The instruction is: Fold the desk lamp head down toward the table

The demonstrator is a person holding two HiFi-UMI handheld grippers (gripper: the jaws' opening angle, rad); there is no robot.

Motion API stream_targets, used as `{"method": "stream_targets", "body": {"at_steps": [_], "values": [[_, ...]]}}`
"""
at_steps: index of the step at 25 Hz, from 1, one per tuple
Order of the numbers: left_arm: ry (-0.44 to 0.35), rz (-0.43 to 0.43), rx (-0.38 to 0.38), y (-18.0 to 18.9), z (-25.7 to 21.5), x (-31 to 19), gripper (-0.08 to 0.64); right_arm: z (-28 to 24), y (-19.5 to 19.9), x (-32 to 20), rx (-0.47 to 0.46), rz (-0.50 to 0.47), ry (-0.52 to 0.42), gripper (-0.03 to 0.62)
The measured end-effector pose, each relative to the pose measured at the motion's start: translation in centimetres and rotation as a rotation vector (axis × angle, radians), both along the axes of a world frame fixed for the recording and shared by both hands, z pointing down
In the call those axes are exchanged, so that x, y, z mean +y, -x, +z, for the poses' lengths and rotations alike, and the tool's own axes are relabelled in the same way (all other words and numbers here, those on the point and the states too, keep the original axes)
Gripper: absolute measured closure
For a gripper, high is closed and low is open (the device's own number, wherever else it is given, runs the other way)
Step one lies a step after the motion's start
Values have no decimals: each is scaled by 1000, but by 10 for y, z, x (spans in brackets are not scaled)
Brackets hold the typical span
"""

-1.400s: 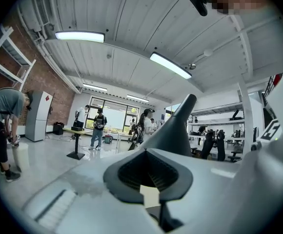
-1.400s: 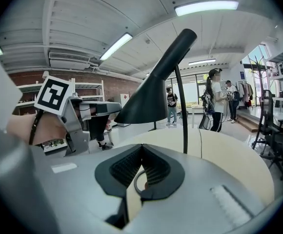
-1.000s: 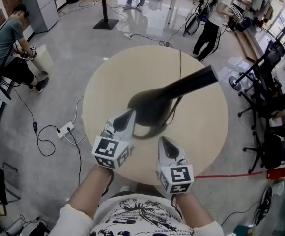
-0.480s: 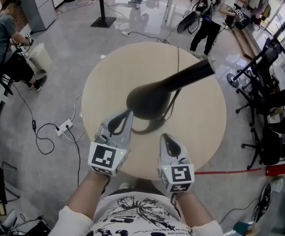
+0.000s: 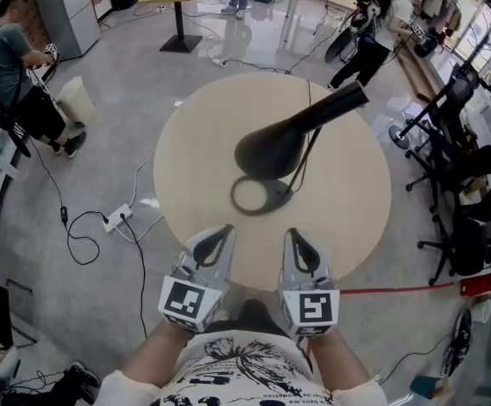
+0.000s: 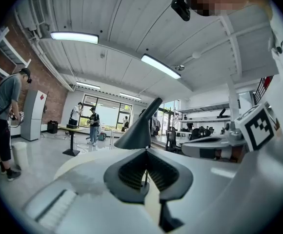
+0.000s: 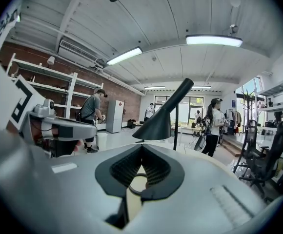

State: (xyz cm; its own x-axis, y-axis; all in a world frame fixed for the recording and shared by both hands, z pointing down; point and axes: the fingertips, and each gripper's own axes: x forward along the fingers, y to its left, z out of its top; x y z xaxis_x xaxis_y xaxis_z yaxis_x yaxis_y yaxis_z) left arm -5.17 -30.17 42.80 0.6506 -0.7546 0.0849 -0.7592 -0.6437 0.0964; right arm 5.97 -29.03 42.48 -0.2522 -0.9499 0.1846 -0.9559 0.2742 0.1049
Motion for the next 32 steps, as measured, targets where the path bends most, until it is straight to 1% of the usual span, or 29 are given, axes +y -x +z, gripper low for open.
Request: {"method": "stream_targets", "body": {"at_steps": [4,5,7,8,9,11,16,17,19,21,23,24,27,32], "values": [[27,29,42,8,10,37,557,5,13,36,1,21,2,583],[35,40,31,11,15,43,558,6,16,43,3,29,-2,583],[47,71,-22,15,30,55,557,16,24,60,3,30,5,583],[52,77,-31,17,35,62,558,21,27,69,2,27,11,583],[56,75,-25,18,36,69,558,24,29,79,0,28,17,583],[62,59,12,18,33,82,558,27,29,97,-9,35,27,583],[49,40,45,12,23,121,558,30,24,134,-15,24,39,583],[45,35,47,9,21,130,558,30,21,143,-14,18,38,583],[33,30,25,4,21,151,558,31,15,164,-16,5,41,583],[23,15,13,0,22,172,558,33,10,185,-48,-2,56,583],[31,-5,24,-6,23,197,558,32,10,209,-96,-24,60,583],[36,-11,27,-10,26,211,558,30,10,222,-103,-40,53,583],[32,-31,29,-22,30,254,558,26,1,261,-78,-72,27,583],[16,-72,42,-41,29,323,558,31,-22,324,-65,-105,16,583]]}}
